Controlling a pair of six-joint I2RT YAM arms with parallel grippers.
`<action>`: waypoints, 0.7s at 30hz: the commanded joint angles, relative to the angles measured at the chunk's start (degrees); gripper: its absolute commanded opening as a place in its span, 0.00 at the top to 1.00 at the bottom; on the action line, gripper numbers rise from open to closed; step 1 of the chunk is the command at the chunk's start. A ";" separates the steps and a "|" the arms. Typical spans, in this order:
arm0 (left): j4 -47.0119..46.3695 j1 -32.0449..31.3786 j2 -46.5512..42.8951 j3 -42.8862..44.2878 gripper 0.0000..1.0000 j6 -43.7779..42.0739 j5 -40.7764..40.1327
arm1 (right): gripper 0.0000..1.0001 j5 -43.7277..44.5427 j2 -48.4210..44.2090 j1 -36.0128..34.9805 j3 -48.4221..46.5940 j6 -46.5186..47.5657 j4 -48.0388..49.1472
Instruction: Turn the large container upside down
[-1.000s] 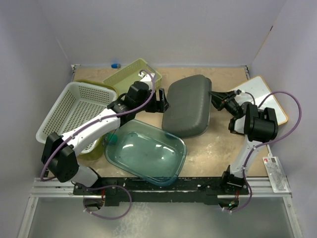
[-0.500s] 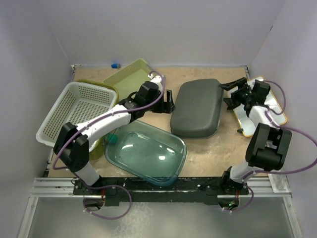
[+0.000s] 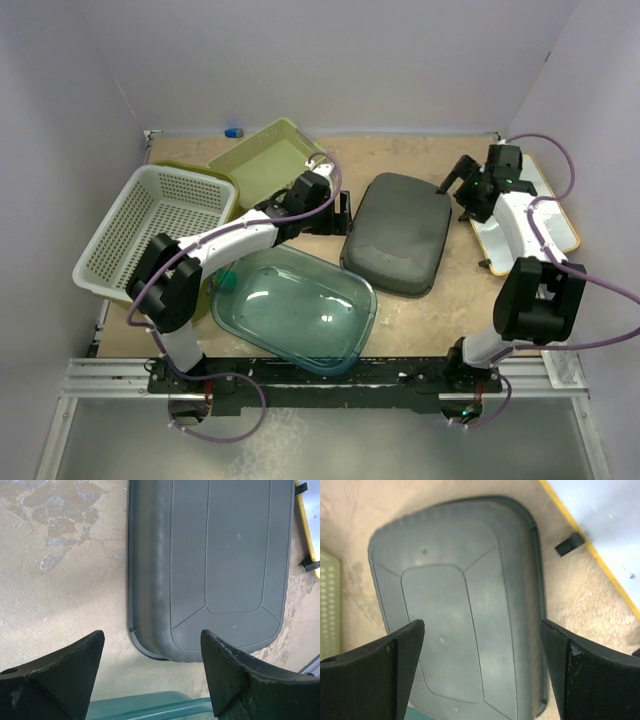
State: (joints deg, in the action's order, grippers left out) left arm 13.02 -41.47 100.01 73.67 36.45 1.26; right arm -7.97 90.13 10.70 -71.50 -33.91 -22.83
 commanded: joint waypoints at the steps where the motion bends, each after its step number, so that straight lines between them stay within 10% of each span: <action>1: -1.31 -0.76 -0.15 1.36 0.25 -0.55 0.87 | 0.02 8.09 -7.05 -6.87 0.16 6.94 -5.41; 21: -10.48 -4.68 11.88 6.58 0.26 6.39 12.61 | 0.02 -1.99 -43.43 -16.24 28.96 -0.82 -22.70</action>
State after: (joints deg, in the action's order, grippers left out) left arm 7.73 -46.57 110.48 74.35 40.07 13.43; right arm -8.45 48.99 -5.48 -45.74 -31.77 -42.11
